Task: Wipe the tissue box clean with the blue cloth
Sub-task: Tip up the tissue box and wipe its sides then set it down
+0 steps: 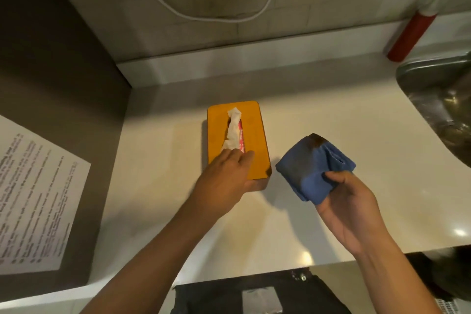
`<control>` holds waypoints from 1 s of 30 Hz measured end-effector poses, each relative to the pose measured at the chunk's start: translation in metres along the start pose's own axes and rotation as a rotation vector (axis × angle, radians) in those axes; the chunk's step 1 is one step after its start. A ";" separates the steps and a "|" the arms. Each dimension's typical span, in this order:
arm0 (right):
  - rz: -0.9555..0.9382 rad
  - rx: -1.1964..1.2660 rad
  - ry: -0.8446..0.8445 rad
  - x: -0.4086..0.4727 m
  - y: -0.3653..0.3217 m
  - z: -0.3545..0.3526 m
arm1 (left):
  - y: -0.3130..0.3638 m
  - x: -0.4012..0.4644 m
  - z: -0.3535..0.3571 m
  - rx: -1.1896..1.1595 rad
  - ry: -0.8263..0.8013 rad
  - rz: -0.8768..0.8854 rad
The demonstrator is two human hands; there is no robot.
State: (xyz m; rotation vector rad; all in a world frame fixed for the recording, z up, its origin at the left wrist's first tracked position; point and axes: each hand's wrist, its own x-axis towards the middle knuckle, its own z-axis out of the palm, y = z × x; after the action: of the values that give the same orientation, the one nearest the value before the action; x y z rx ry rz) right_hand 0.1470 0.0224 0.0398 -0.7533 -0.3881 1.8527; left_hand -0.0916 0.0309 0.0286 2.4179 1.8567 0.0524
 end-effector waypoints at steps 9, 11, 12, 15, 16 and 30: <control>0.002 -0.006 0.026 0.001 -0.002 -0.008 | -0.042 -0.032 -0.018 -0.645 0.177 -0.177; 0.005 -0.010 0.029 0.000 -0.002 -0.009 | -0.052 -0.048 -0.019 -0.785 0.220 -0.228; 0.008 -0.014 0.036 0.000 -0.002 -0.010 | -0.055 -0.057 -0.016 -0.839 0.235 -0.248; 0.032 -0.044 0.063 0.002 -0.001 -0.010 | -0.060 -0.082 -0.001 -0.904 0.239 -0.288; 0.042 -0.056 0.071 0.003 0.000 -0.009 | -0.061 -0.088 0.004 -0.910 0.235 -0.300; 0.084 -0.161 0.043 0.024 0.018 0.022 | -0.078 -0.123 0.052 -0.972 0.175 -0.404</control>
State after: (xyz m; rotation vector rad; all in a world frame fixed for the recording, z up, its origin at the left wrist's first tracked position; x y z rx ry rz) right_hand 0.1138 0.0391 0.0377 -0.9292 -0.4886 1.8961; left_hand -0.1940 -0.0702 -0.0267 1.3980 1.7334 0.9125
